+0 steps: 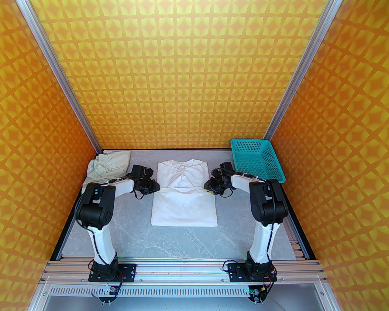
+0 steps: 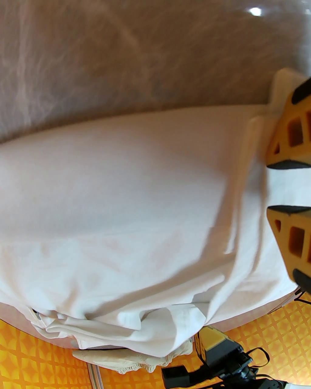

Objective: Fold and stack the mixed laundry pile

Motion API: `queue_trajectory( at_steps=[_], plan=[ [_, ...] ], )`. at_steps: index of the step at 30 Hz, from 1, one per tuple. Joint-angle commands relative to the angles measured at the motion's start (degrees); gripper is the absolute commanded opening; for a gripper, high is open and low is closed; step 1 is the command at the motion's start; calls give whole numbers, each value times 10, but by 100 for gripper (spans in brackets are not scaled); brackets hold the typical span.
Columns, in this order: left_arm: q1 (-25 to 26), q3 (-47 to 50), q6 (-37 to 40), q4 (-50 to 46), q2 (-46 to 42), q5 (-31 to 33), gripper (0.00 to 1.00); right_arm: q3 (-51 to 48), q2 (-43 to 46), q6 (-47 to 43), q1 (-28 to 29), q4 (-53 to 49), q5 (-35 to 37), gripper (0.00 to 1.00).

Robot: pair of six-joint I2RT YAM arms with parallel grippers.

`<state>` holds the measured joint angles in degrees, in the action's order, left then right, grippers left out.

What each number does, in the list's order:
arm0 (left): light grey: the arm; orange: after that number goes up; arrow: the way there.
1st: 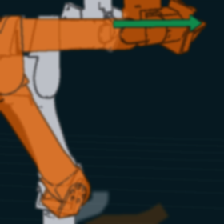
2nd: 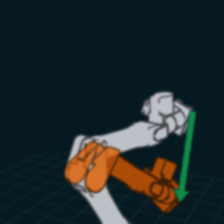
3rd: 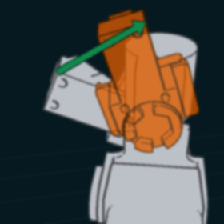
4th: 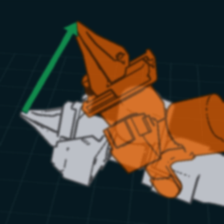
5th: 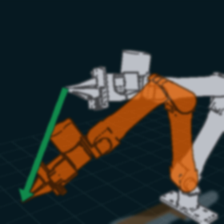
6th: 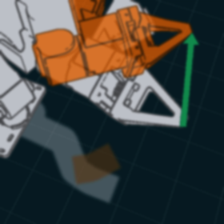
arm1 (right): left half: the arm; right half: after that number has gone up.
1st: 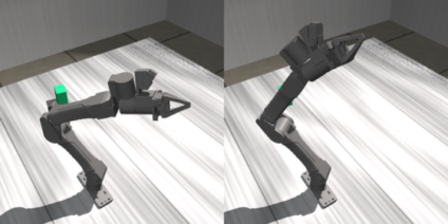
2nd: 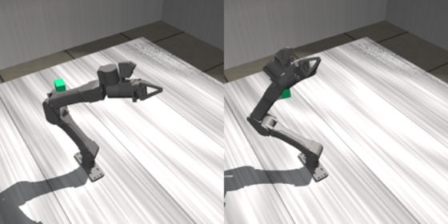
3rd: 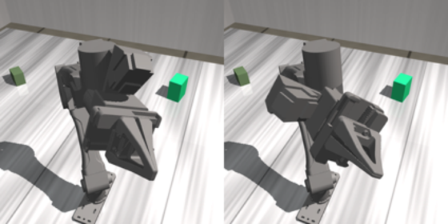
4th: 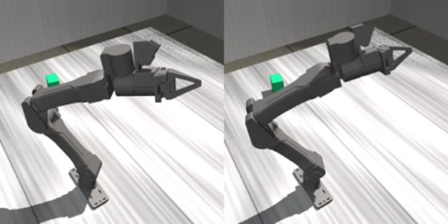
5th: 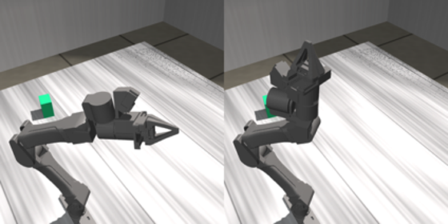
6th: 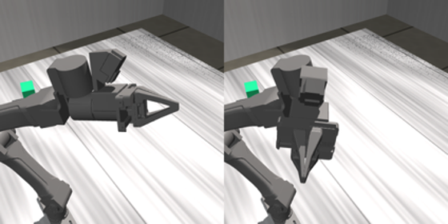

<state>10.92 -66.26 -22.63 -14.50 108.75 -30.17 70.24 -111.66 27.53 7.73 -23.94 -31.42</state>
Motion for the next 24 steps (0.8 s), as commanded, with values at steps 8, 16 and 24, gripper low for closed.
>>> queue_trajectory(
  at_steps=[8, 16, 24],
  plan=[
    [-2, 172, -30, -95, -228, 35, 38, -194, 254, 6, 24, -40, 31, 45],
    [-1, 278, -47, -152, -339, 29, 46, -250, 392, 8, 138, -96, 74, 47],
    [40, 339, -110, -109, -369, 2, 54, -319, 448, 78, 97, -167, 103, 56]
  ],
)
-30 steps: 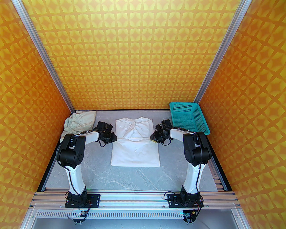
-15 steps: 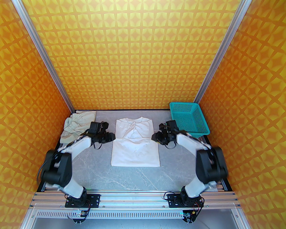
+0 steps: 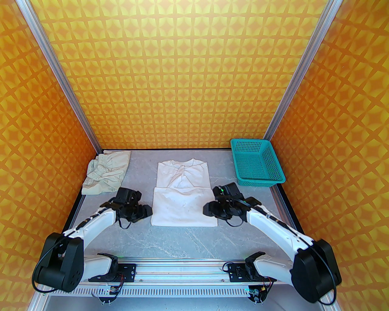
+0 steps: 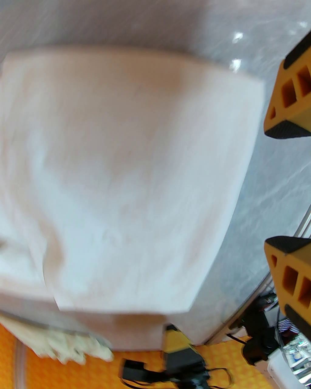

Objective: Fold and stack the mixed laundry pile

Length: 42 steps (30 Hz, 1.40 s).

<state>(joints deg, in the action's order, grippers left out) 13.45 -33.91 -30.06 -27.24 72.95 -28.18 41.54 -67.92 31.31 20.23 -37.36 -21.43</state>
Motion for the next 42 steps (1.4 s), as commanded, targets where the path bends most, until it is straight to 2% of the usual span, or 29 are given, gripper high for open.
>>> queue_trajectory(
  at_steps=[1, 8, 20, 28, 33, 37, 42],
  plan=[
    [17, 19, -43, 23, -12, -17, 54, -45, 10, 48, -42, -24, -15, 55],
    [32, 48, -81, 62, -14, -18, 55, -112, -20, 98, -74, 66, -98, 52],
    [39, 53, -92, 66, -14, -14, 55, -134, -73, 139, -95, 159, -88, 40],
    [58, 51, -111, 75, -7, -9, 56, -138, -89, 145, -99, 180, -94, 23],
    [77, 53, -130, 96, 11, 1, 54, -142, -85, 143, -99, 183, -94, 18],
    [85, 50, -143, 120, 19, 6, 44, -145, -83, 143, -99, 188, -97, 13],
    [91, 30, -131, 88, 12, 27, 6, -145, -69, 146, -99, 189, -92, 6]
  ],
)
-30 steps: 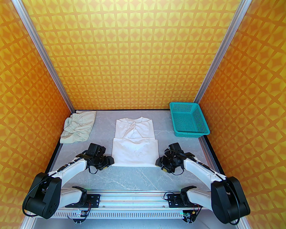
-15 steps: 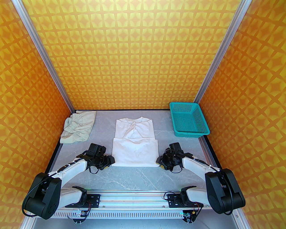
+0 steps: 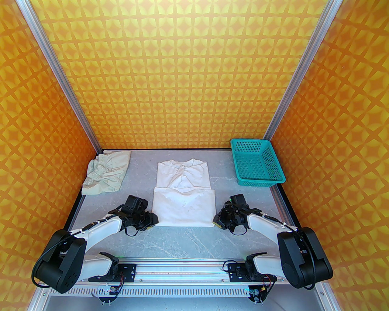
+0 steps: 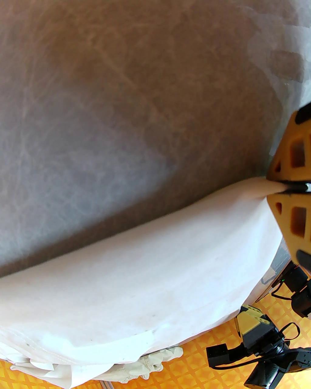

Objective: Fold and stack the mixed laundry pile

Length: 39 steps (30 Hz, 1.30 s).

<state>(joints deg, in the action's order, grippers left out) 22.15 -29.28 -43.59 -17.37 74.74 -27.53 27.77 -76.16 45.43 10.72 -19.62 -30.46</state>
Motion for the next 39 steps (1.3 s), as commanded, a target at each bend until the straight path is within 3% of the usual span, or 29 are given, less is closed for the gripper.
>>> queue_trajectory(
  at_steps=[1, 5, 19, 23, 29, 39],
  plan=[
    [4, -20, 12, -29, -13, 29, 0, -7, 20, 4, -4, 9, 1, 5],
    [4, -25, 37, -77, -43, 52, 0, -9, 42, -2, -3, -7, 9, 0],
    [4, -61, 77, -158, -161, 70, 0, 45, 142, -26, -4, -135, 35, 0],
    [-2, -164, 119, -208, -108, 85, 0, 126, 114, -45, -4, -164, 51, 0],
    [-52, -297, 159, -210, -7, 85, 0, 276, 9, -76, -6, -170, 64, 0],
    [-105, -481, 163, -119, 168, 74, 0, 491, -190, -83, -48, -125, 23, 0]
  ],
)
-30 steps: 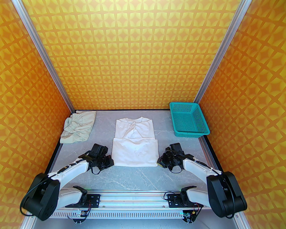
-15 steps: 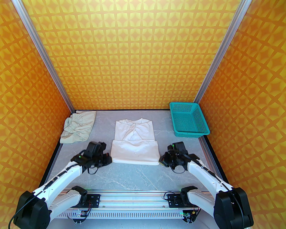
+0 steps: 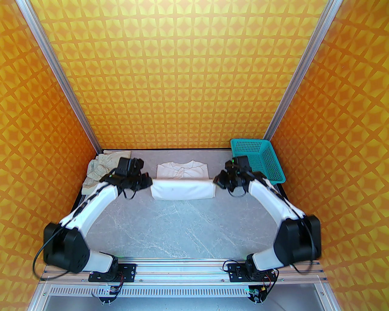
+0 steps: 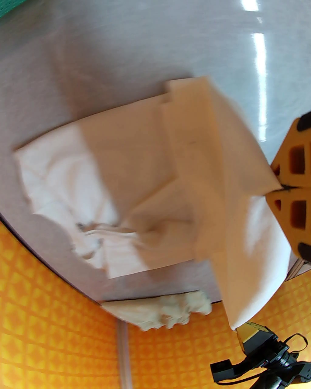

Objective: Fold and stack the mixed laundry pile

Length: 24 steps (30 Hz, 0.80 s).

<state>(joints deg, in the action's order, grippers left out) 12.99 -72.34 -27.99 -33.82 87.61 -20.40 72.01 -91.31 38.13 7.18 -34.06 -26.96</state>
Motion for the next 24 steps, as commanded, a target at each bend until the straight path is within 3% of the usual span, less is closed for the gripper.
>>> queue_trajectory(
  at_steps=[1, 21, 24],
  plan=[
    [-15, -67, 6, 53, 57, 0, 0, 67, -58, -10, -16, 23, -20, 0],
    [-55, -358, -22, 122, 388, -56, 0, 376, -412, 23, -55, 81, -127, 2],
    [-59, -374, -31, 174, 431, -76, 13, 408, -460, 25, -57, 121, -132, 13]
  ],
)
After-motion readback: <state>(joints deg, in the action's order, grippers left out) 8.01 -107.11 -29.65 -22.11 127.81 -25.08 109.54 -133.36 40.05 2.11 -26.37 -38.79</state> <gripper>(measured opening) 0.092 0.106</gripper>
